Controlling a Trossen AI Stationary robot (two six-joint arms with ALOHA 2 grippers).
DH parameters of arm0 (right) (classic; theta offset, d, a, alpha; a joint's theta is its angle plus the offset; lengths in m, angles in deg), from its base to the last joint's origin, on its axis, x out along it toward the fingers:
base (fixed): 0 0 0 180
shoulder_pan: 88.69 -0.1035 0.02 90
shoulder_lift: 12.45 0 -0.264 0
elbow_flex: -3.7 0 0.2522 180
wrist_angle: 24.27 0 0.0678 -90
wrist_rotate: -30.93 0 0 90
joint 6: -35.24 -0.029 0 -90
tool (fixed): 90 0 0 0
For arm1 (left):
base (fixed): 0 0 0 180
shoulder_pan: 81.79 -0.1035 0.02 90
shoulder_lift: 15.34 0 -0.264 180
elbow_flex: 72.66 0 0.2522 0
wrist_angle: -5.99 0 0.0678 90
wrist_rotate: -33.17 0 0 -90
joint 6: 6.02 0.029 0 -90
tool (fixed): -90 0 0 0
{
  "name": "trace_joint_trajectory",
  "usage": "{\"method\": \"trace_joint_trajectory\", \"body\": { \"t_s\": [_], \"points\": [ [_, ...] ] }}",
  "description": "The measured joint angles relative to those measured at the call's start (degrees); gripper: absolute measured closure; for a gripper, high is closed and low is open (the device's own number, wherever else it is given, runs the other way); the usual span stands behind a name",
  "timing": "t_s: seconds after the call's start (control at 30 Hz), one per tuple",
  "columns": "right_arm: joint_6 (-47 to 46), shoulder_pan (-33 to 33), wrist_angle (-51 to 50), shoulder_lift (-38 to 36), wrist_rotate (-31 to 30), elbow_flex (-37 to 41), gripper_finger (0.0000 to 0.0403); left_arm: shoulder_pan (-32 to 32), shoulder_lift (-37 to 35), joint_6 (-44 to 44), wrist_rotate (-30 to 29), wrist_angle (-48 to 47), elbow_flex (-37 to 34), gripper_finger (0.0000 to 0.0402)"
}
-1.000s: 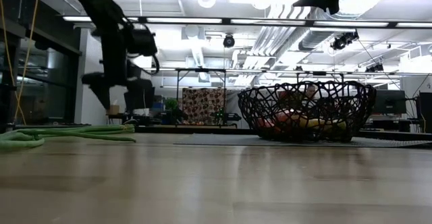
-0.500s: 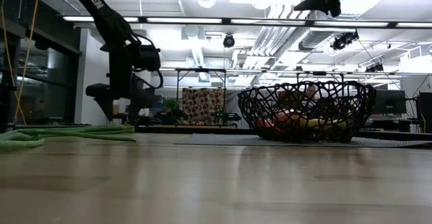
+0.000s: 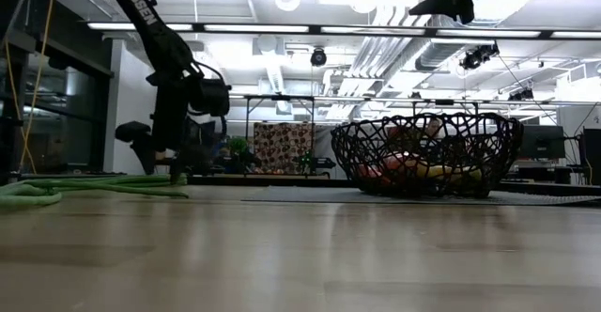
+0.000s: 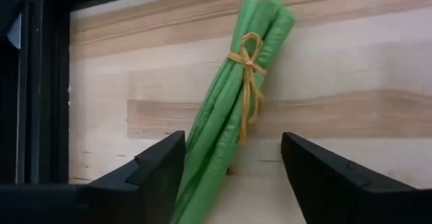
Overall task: Build produce basket
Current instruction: Put the green beans into the black basket
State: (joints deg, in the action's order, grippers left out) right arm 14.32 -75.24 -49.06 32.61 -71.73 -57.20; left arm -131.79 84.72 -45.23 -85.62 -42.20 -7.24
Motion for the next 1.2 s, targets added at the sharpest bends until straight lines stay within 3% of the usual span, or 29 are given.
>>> {"method": "trace_joint_trajectory", "body": {
  "t_s": [0.3, 0.63, 1.2],
  "points": [
    [-0.8, 0.0, -1.1, 0.0, 1.8, 0.0, 0.0015, 1.2, 2.2, -3.4, -0.3, 0.3, 0.2, 0.0258],
    [-1.1, 0.0, -3.5, 0.0, 1.8, 0.0, 0.0015, 3.2, 2.1, -4.6, 3.6, 1.9, 0.0, 0.0347],
    [-1.1, 0.0, -3.4, 0.0, 1.2, 0.0, 0.0015, 19.3, 2.3, -10.5, 4.3, 4.4, 0.5, 0.0350]
  ]
}}
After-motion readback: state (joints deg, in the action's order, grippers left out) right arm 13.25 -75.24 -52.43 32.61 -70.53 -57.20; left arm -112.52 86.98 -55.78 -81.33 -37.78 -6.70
